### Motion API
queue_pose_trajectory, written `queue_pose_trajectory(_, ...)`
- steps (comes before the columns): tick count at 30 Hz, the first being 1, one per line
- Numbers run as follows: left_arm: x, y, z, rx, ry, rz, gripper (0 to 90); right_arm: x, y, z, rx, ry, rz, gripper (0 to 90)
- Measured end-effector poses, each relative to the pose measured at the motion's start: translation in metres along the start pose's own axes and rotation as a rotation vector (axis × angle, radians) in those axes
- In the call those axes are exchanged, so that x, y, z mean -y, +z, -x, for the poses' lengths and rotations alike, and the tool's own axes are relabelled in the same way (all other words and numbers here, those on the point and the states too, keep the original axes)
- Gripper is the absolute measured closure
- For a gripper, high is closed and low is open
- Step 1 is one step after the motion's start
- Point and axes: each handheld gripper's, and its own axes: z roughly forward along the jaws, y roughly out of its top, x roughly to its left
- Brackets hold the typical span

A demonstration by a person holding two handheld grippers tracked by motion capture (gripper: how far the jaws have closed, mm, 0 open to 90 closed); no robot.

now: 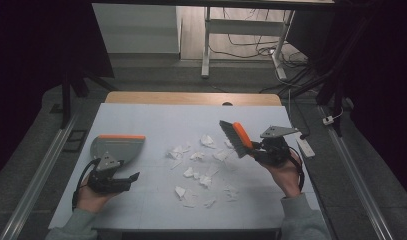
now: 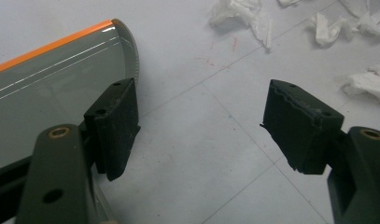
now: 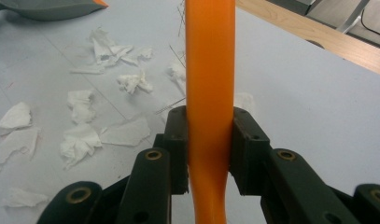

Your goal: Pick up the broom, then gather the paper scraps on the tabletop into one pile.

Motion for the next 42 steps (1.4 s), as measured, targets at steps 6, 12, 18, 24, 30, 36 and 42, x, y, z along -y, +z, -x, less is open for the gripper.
queue_pose_trajectory(6,-0.003,0.003,0.002,0.008,0.020,-0.005,27.6,-0.004,0.000,0.009,0.027,0.012,-0.009,70.3)
queue_pose_trajectory(12,-0.002,0.006,0.000,0.014,0.036,-0.014,27.1,-0.016,0.015,0.026,0.067,0.015,-0.116,70.3)
queue_pose_trajectory(18,0.002,0.008,-0.004,0.019,0.040,-0.017,27.2,-0.039,0.033,0.046,0.094,0.019,-0.232,70.3)
queue_pose_trajectory(24,0.005,0.008,-0.003,0.027,0.041,-0.013,27.0,-0.055,0.056,0.058,0.118,0.025,-0.344,70.3)
queue_pose_trajectory(30,0.006,0.006,-0.004,0.001,0.022,0.002,27.0,-0.060,0.074,0.066,0.135,0.029,-0.410,70.3)
queue_pose_trajectory(36,0.006,0.006,-0.002,0.007,0.028,-0.002,26.9,-0.056,0.086,0.069,0.138,0.024,-0.466,70.3)
queue_pose_trajectory(42,0.006,0.007,-0.003,0.009,0.023,-0.002,26.8,-0.053,0.096,0.069,0.147,0.007,-0.517,70.3)
